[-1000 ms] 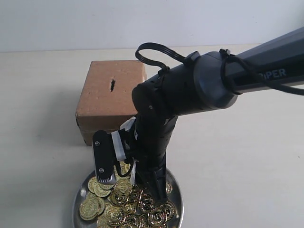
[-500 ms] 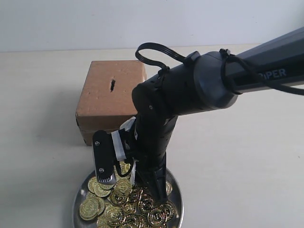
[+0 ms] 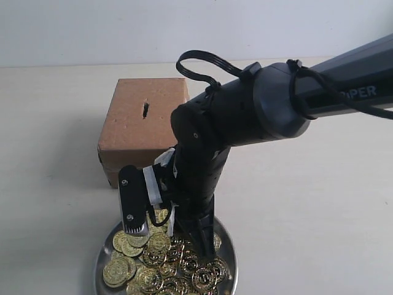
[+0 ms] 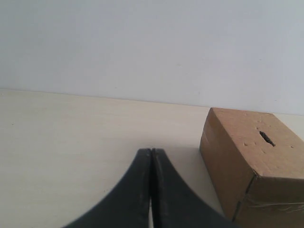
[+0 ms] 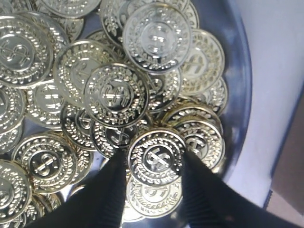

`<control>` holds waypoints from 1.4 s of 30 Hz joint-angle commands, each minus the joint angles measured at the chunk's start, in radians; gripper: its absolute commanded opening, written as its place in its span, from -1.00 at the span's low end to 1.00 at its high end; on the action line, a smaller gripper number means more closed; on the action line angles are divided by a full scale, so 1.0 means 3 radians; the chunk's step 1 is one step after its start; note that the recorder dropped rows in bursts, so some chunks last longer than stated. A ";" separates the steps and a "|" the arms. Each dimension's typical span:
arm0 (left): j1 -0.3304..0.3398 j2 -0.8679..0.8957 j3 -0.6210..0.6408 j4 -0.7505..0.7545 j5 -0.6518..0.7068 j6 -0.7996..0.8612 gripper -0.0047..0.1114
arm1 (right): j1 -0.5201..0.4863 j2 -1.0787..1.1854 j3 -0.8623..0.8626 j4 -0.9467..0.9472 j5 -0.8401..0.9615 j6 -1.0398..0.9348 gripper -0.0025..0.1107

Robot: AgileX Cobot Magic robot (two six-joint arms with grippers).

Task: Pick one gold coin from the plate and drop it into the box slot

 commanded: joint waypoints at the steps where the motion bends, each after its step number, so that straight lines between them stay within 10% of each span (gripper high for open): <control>1: -0.0025 -0.0021 0.0010 0.0015 -0.0037 -0.0009 -0.92 | 0.0005 -0.0008 -0.0021 -0.0007 -0.0028 -0.0020 -0.12; 42: -0.0025 -0.0021 0.0010 0.0015 -0.0037 -0.0009 -0.92 | 0.0005 -0.0057 -0.0021 -0.0007 -0.0046 -0.0020 -0.44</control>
